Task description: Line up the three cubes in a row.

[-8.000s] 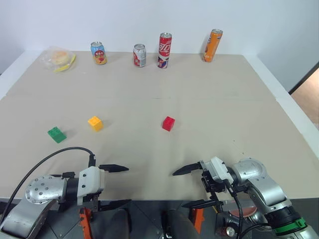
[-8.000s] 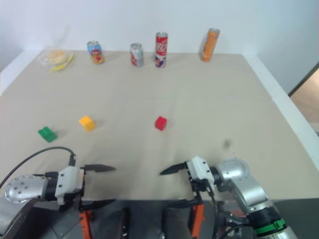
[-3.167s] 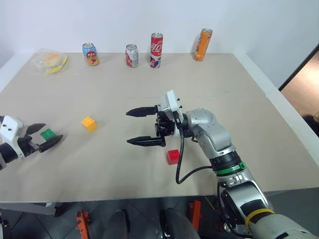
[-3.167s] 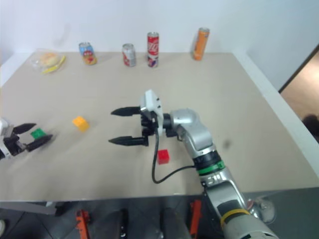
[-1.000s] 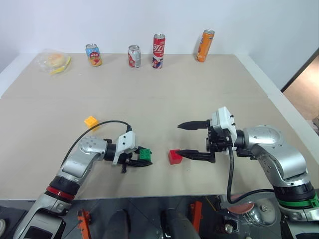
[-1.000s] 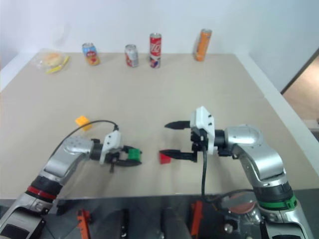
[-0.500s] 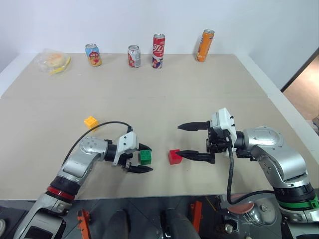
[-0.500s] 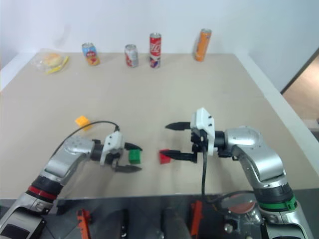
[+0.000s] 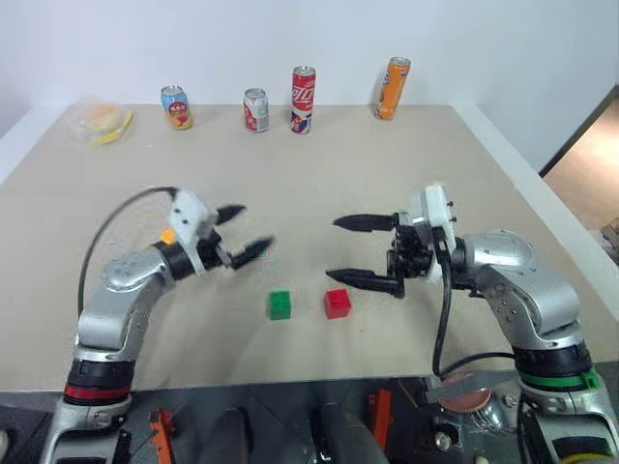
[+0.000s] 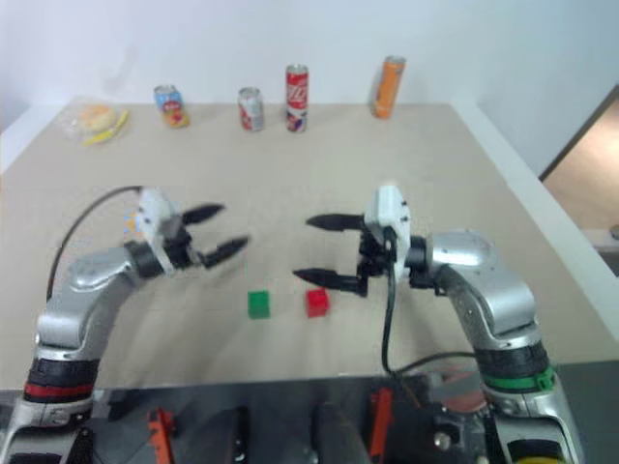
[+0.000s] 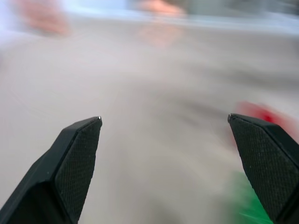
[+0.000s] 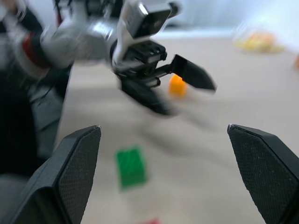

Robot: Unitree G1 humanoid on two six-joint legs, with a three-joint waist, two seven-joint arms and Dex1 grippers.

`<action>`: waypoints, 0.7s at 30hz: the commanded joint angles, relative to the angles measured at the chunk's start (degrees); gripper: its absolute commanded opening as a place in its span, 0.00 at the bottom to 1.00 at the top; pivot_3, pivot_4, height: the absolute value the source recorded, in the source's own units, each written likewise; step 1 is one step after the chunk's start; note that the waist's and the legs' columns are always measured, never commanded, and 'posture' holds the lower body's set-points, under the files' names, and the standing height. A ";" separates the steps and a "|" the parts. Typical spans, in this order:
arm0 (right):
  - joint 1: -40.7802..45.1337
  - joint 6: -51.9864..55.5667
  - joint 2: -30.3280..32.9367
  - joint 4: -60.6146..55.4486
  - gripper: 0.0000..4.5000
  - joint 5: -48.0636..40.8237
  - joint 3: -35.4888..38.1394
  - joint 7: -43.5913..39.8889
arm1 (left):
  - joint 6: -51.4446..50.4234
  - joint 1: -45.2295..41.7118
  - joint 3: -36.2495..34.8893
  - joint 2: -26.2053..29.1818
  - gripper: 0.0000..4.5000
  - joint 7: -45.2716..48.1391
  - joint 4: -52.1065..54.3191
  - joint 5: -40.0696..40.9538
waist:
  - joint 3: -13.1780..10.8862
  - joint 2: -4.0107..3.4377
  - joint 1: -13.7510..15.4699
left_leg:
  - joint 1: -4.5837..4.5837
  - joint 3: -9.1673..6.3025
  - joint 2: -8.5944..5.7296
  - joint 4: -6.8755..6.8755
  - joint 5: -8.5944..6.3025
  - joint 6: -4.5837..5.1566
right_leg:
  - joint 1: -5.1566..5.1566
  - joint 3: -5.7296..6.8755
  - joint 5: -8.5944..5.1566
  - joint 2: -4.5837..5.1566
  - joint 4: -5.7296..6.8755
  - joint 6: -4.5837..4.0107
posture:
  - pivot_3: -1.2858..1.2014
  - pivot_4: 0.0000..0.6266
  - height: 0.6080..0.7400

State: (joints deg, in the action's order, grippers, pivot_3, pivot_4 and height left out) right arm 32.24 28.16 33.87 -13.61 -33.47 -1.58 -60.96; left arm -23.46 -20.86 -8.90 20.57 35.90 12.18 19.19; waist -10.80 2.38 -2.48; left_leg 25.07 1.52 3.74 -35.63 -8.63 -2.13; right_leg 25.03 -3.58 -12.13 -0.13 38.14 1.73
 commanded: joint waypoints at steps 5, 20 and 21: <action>7.96 -6.18 -5.59 9.98 1.00 4.22 -1.92 0.21 | 0.29 4.75 0.57 -10.76 0.99 -24.76 6.48 -10.79 | 0.01 0.04 0.03 | 0.04 -0.01 -0.08 -0.05 0.02 0.04 | -0.02 -0.05 0.15 0.02 -0.02 0.24 | 0.52 0.24 1.00; 8.89 -7.73 -8.63 11.76 1.00 5.37 -3.21 -2.44 | 7.80 1.61 -8.16 15.20 0.99 10.08 -15.07 3.58 | 0.00 0.03 -0.22 | 0.04 0.01 -0.03 0.13 0.02 0.03 | 0.17 -0.07 -0.01 -0.07 0.00 -0.23 | 0.52 0.24 1.00; 8.73 -7.67 -8.63 11.52 1.00 5.36 -3.17 -2.45 | 8.10 0.94 -7.75 16.64 0.99 12.24 -17.75 3.58 | 0.00 0.03 -0.22 | 0.05 0.01 -0.03 0.13 0.02 0.03 | 0.17 -0.07 -0.02 -0.06 -0.01 -0.23 | 0.52 0.24 1.00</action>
State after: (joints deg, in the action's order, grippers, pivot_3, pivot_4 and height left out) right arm 40.56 21.16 25.36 -0.31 -27.80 -4.84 -63.30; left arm -17.03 -18.43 -16.10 35.33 43.59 -3.13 21.51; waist -10.79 2.41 -2.70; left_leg 25.12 1.54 3.71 -35.48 -8.61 -2.10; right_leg 25.21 -3.64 -12.17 -0.17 38.14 1.48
